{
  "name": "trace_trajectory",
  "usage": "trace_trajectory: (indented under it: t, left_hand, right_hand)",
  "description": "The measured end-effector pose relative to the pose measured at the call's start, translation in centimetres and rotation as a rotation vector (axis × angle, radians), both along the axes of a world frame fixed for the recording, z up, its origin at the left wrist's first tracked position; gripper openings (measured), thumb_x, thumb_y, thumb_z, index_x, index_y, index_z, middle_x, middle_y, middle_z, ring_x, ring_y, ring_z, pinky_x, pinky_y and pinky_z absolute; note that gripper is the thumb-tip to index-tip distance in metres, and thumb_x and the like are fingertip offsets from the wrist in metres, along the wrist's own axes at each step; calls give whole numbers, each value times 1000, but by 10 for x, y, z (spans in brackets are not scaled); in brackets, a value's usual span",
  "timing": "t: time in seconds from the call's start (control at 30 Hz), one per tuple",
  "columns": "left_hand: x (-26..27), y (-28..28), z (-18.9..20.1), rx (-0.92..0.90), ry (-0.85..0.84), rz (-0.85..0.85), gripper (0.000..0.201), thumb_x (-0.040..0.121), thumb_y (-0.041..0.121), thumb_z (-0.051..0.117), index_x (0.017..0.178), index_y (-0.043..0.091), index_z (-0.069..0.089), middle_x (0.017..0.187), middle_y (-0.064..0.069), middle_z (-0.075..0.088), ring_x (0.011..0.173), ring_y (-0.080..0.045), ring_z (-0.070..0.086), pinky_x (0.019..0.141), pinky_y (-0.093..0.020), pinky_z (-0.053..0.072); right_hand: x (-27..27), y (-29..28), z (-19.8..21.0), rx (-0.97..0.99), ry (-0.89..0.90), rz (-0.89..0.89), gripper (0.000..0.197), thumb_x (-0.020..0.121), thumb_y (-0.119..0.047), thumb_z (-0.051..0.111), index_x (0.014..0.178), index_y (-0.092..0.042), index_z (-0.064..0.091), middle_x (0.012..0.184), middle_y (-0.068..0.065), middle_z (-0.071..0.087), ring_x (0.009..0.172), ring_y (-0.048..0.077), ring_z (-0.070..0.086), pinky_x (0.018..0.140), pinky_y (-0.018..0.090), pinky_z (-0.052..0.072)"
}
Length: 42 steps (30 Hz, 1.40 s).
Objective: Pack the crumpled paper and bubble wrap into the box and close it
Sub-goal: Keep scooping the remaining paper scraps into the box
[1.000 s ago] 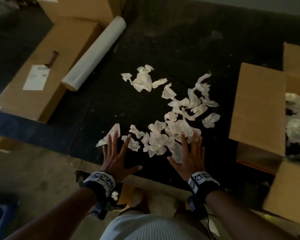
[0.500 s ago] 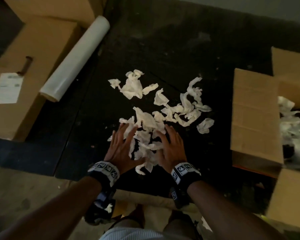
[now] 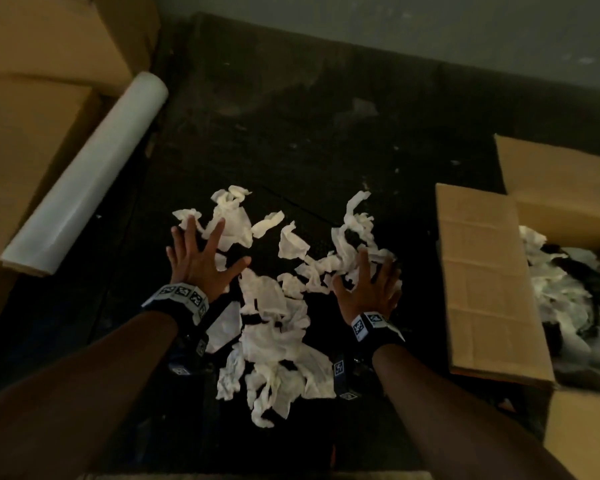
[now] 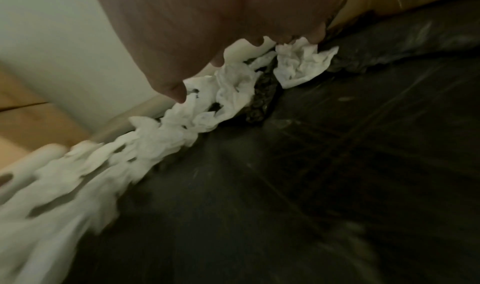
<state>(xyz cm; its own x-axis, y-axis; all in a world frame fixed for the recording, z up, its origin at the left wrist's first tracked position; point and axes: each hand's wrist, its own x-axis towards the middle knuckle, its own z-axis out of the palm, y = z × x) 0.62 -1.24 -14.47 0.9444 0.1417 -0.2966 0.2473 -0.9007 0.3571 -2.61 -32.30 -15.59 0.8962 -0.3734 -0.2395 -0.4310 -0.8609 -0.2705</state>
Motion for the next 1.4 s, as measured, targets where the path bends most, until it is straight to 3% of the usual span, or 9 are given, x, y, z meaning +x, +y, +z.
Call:
trace_trajectory:
  t: [0.1, 0.27, 0.37, 0.53, 0.8, 0.97, 1.1, 1.27, 1.4]
  left_hand:
    - [27, -5, -16, 31, 65, -86, 101, 75, 93, 34, 158, 48, -3, 167, -4, -22, 152, -43, -14, 122, -64, 0]
    - [20, -37, -18, -33, -9, -320, 102, 75, 92, 25, 160, 38, 11, 170, -1, -6, 155, -34, -6, 121, -62, -8]
    - [8, -44, -10, -116, -79, -340, 99, 79, 86, 35, 160, 34, 13, 170, -1, 1, 156, -32, -5, 122, -64, 3]
    - [28, -24, 10, -136, -281, -175, 87, 79, 69, 64, 150, 27, 37, 165, -8, 11, 154, -38, 0, 121, -64, 14]
    - [141, -49, 27, -16, -54, -292, 95, 74, 87, 48, 155, 50, 14, 167, 3, -12, 152, -40, -16, 118, -71, 3]
    - [191, -57, 9, 117, 228, -423, 106, 60, 103, 39, 148, 66, -6, 163, 2, -33, 146, -45, -30, 114, -76, -3]
    - [186, -51, -3, 178, 236, -612, 116, 61, 103, 39, 154, 55, -11, 162, -2, -35, 147, -39, -32, 121, -63, -7]
    - [170, -45, -9, 60, 43, -575, 88, 91, 71, 50, 161, 30, 16, 170, 5, -3, 156, -21, 5, 118, -46, 33]
    - [170, -51, 0, 12, -24, -549, 53, 105, 43, 46, 154, 23, 40, 165, 4, 29, 145, -21, 39, 112, -43, 41]
  right_hand:
    - [14, 11, -6, 17, 53, 0, 83, 86, -69, 48, 154, -49, 5, 165, 9, -14, 149, 42, -10, 117, 65, 6]
    - [14, 58, -1, 91, -6, 300, 76, 89, -58, 44, 155, -47, 6, 167, 5, -3, 150, 36, -10, 117, 65, 6]
    - [9, 77, 8, 168, -70, 455, 77, 88, -51, 42, 157, -41, 9, 167, 6, 2, 152, 31, -7, 118, 62, 9]
    - [37, 64, 36, 141, -236, 300, 81, 81, -57, 53, 154, -35, 24, 162, 8, 14, 150, 31, 10, 119, 58, 15]
    - [147, 25, 36, 89, 148, -46, 102, 74, -81, 55, 155, -45, 3, 166, 4, -14, 151, 33, -11, 118, 63, 8]
    - [145, 35, 29, 150, 376, 169, 127, 48, -106, 34, 151, -50, -12, 164, -1, -21, 148, 31, -22, 118, 64, -2]
    - [119, 50, 30, 104, 350, 410, 141, 35, -109, 39, 144, -52, -29, 160, 1, -33, 144, 35, -32, 116, 66, -5]
    - [102, 50, 7, 68, 239, 635, 115, 62, -96, 46, 148, -55, -19, 160, 1, -31, 142, 37, -34, 114, 64, -13]
    - [101, 52, -11, 170, -3, 643, 73, 94, -47, 60, 156, -37, 24, 166, -3, 11, 151, 22, -4, 121, 50, 19]
